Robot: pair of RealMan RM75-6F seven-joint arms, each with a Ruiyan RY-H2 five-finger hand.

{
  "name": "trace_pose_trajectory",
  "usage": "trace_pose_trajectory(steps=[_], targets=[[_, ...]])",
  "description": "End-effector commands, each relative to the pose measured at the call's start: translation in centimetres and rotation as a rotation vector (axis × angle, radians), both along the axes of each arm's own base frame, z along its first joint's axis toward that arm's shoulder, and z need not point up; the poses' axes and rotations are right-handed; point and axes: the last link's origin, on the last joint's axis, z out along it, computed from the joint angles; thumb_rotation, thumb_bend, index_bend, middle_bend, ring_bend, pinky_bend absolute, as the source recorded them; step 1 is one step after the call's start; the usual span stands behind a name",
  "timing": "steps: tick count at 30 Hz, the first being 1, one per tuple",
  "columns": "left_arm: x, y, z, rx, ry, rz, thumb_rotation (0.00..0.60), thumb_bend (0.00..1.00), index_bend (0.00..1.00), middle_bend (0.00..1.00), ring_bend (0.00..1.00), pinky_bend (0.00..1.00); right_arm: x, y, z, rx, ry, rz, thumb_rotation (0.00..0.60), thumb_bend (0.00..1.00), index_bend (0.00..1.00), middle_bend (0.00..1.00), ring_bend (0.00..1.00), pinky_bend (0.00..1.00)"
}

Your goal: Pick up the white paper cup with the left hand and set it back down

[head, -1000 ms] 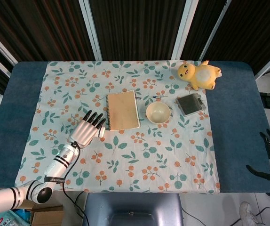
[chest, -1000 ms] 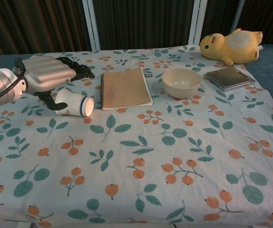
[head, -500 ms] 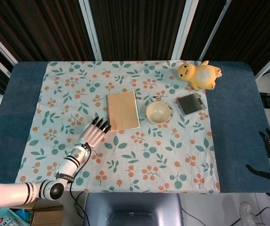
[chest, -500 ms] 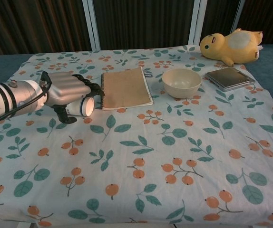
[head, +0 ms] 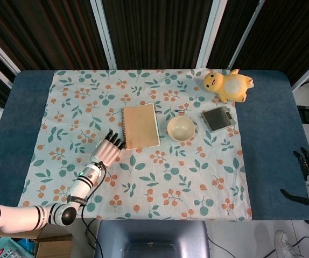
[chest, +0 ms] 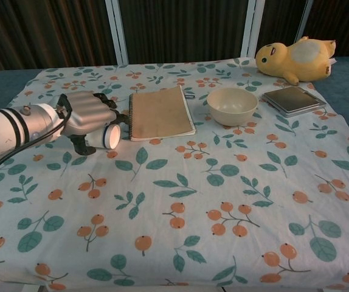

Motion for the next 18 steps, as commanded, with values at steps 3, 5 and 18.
trace_pose_trajectory(steps=[3,5,18], targets=[[0.0,0.1,-0.2,0.011,-0.002,-0.006,0.600,0.38,0.23,0.28,0.00,0.00,0.1,0.0,0.1,-0.004,-0.002,0.001,0.566,0.09,0.00,0.00,0.00,0.00],[0.0,0.2,-0.2,0.019,-0.003,-0.015,0.600,0.40,0.27,0.32,0.00,0.00,0.1,0.0,0.1,-0.005,-0.002,0.000,0.565,0.09,0.00,0.00,0.00,0.00],[0.9,-0.2,1.8,0.061,-0.144,-0.041,0.600,0.42,0.34,0.38,0.06,0.00,0.1,-0.2,0.1,-0.002,0.001,-0.003,0.565,0.09,0.00,0.00,0.00,0.00]])
